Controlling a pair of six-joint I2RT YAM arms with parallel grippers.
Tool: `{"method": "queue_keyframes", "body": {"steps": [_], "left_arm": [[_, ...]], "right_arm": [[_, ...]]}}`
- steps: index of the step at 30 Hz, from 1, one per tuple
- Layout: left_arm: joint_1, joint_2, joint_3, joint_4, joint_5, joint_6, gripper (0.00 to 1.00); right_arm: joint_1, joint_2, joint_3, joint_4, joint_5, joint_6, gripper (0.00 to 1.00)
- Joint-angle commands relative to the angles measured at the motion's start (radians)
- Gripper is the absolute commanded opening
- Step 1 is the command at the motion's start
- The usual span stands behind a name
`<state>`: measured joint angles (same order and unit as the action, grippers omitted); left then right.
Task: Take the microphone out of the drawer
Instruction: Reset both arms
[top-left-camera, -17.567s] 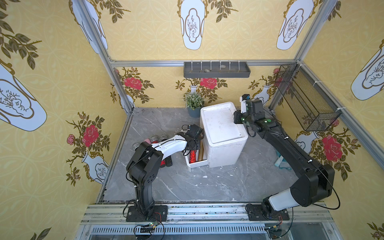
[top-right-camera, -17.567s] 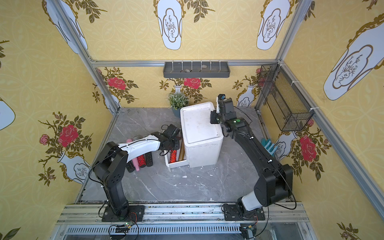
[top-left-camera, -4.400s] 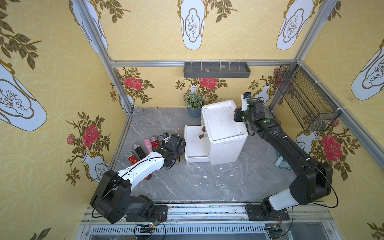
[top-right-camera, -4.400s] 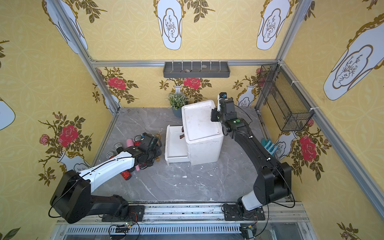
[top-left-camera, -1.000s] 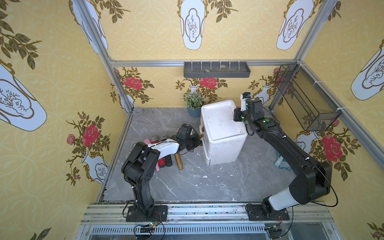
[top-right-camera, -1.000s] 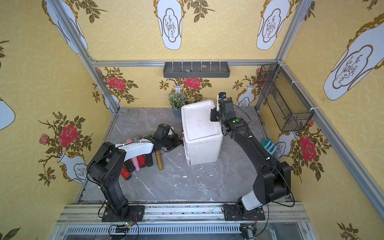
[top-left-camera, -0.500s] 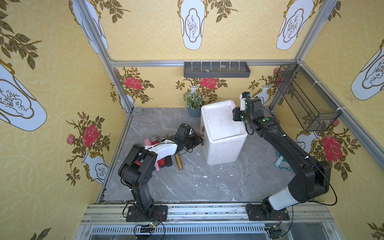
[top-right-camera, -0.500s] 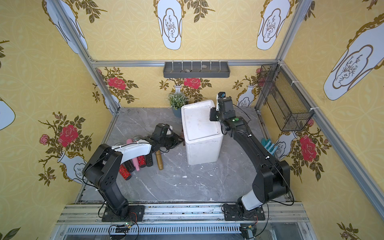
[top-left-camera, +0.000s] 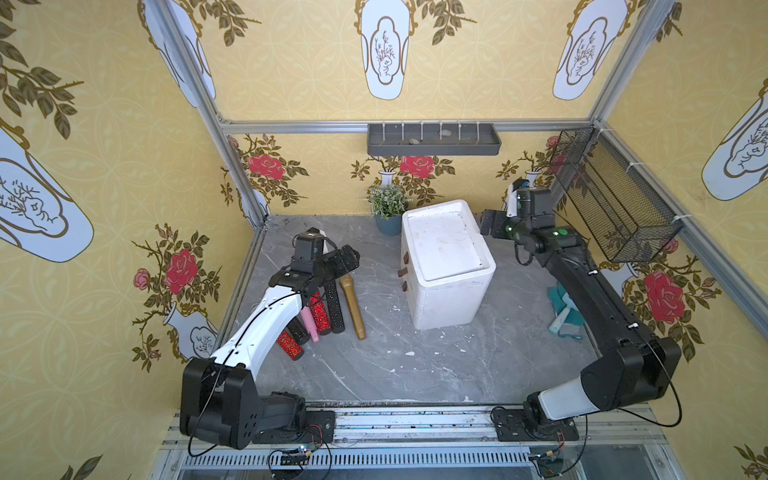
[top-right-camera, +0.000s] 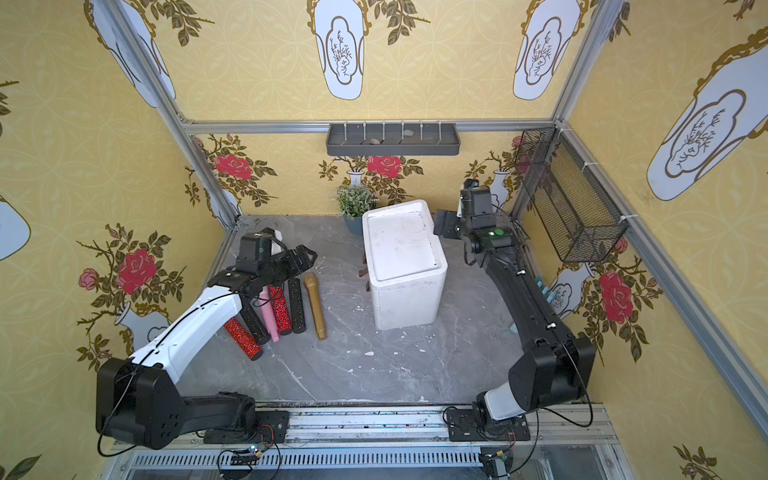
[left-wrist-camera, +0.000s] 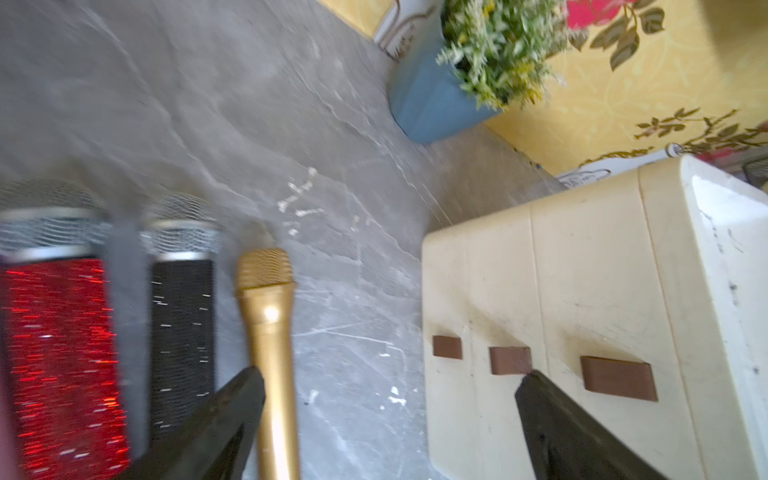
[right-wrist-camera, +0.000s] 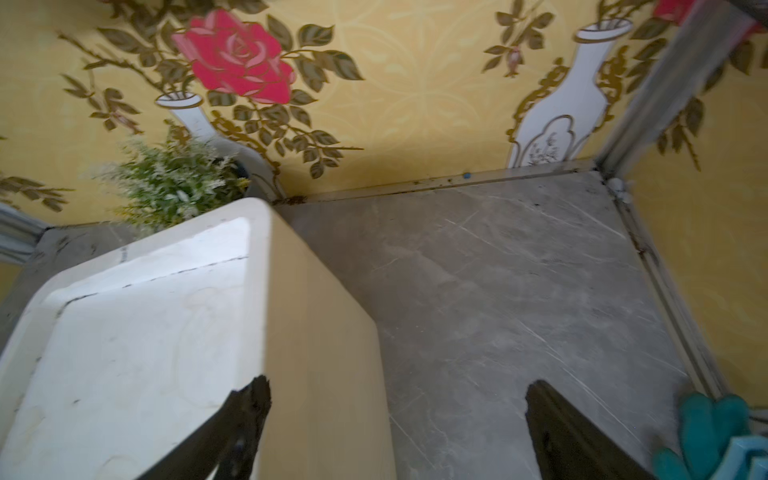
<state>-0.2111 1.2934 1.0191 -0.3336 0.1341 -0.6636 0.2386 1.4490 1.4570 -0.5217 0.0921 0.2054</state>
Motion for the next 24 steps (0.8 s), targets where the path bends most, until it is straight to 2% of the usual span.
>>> {"method": "queue_keyframes", "body": {"steps": [1,4,7,10,14,16,19,21,22,23,24], "left_arm": [[0.064,-0.031,-0.012,-0.117,-0.121,0.186,1.0],[0.117,-0.056,-0.068,-0.083,-0.19,0.281,1.0],[0.14,-0.096,-0.178,0.037,-0.239,0.388,1.0],[0.145,-0.145,-0.314,0.213,-0.256,0.487,1.0],[0.145,-0.198,-0.507,0.523,-0.25,0.591,1.0],[0.145,-0.196,-0.593,0.696,-0.232,0.617,1.0],[0.16,-0.153,-0.565,0.647,-0.21,0.604,1.0],[0.161,-0.121,-0.582,0.675,-0.183,0.601,1.0],[0.161,-0.115,-0.613,0.731,-0.174,0.585,1.0],[0.161,-0.112,-0.671,0.85,-0.164,0.556,1.0],[0.158,-0.112,-0.706,0.928,-0.154,0.571,1.0]], "right_arm": [[-0.068,-0.054,-0.089,0.019,-0.003,0.053,0.98],[-0.124,-0.076,-0.199,0.055,-0.027,0.08,0.98],[-0.147,-0.065,-0.309,0.118,-0.023,0.095,0.98],[-0.152,-0.05,-0.441,0.234,0.006,0.08,0.98],[-0.152,-0.05,-0.691,0.52,0.034,-0.029,0.98],[-0.151,-0.039,-0.784,0.643,0.047,-0.065,0.98],[-0.142,-0.017,-0.916,0.848,0.063,-0.14,0.98],[-0.111,-0.001,-1.032,1.108,0.099,-0.225,0.98],[-0.088,-0.002,-1.039,1.125,0.132,-0.269,0.98],[-0.067,0.013,-1.067,1.234,0.161,-0.313,0.98],[-0.063,0.028,-1.062,1.209,0.178,-0.299,0.98]]}}
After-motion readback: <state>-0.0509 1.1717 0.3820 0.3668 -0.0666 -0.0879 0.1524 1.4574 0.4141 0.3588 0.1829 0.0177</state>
